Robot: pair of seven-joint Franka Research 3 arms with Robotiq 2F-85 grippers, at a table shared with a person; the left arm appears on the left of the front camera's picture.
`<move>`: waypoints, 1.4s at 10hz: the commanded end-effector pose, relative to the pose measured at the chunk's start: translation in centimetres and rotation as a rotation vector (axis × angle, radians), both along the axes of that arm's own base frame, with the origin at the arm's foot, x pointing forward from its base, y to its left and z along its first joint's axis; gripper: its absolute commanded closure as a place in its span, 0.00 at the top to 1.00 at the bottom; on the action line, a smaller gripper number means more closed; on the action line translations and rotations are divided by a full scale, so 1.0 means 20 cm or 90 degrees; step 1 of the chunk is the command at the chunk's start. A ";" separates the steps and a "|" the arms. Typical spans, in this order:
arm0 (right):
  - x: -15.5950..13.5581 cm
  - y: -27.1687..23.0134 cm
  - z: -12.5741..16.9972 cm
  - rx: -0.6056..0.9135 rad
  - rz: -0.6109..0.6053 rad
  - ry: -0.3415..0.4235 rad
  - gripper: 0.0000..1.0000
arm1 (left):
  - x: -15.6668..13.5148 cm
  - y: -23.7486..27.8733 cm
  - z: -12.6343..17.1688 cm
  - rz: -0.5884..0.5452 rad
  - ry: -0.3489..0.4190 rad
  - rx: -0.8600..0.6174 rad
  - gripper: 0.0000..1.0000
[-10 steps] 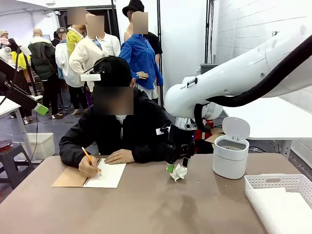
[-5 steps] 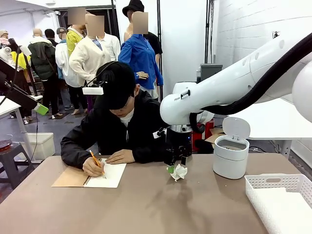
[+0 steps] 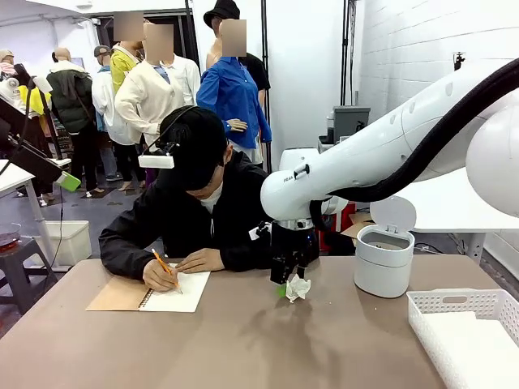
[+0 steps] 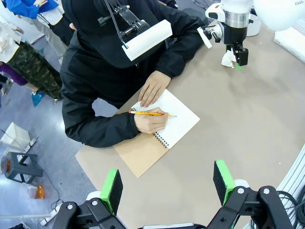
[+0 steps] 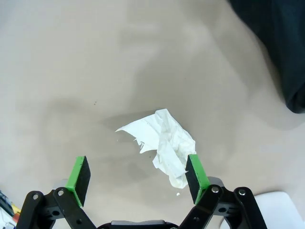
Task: Sort the paper based on its condition.
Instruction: If a person hands you a paper, place it in the Organizing basket , and if it's crumpled, put it in the Trash can.
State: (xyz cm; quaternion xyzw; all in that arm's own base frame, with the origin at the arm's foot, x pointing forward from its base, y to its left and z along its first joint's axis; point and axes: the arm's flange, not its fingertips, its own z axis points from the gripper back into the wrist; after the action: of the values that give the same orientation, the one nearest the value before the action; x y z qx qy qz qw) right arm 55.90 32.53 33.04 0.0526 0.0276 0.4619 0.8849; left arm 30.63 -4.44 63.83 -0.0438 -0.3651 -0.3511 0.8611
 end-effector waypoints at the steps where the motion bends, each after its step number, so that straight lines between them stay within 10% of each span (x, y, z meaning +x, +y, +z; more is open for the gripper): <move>1: 0.04 -0.01 -0.03 -0.019 0.021 -0.020 1.00 | 0.00 0.00 0.00 0.001 0.001 0.000 1.00; 4: 0.05 -0.02 -0.07 -0.035 0.045 -0.035 1.00 | 0.00 0.00 0.00 0.001 0.001 0.000 1.00; 9: 0.08 -0.03 -0.08 -0.043 0.055 -0.055 0.01 | 0.00 0.00 0.00 0.001 0.001 0.000 1.00; 14: -0.07 -0.07 0.31 0.008 -0.028 -0.078 0.00 | 0.00 0.00 0.00 0.001 0.001 0.000 1.00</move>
State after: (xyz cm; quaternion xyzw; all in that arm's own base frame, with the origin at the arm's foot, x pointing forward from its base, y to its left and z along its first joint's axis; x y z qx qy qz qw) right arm 56.39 32.15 37.56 0.0144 -0.0266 0.4633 0.8857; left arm 30.64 -4.44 63.82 -0.0439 -0.3649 -0.3510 0.8612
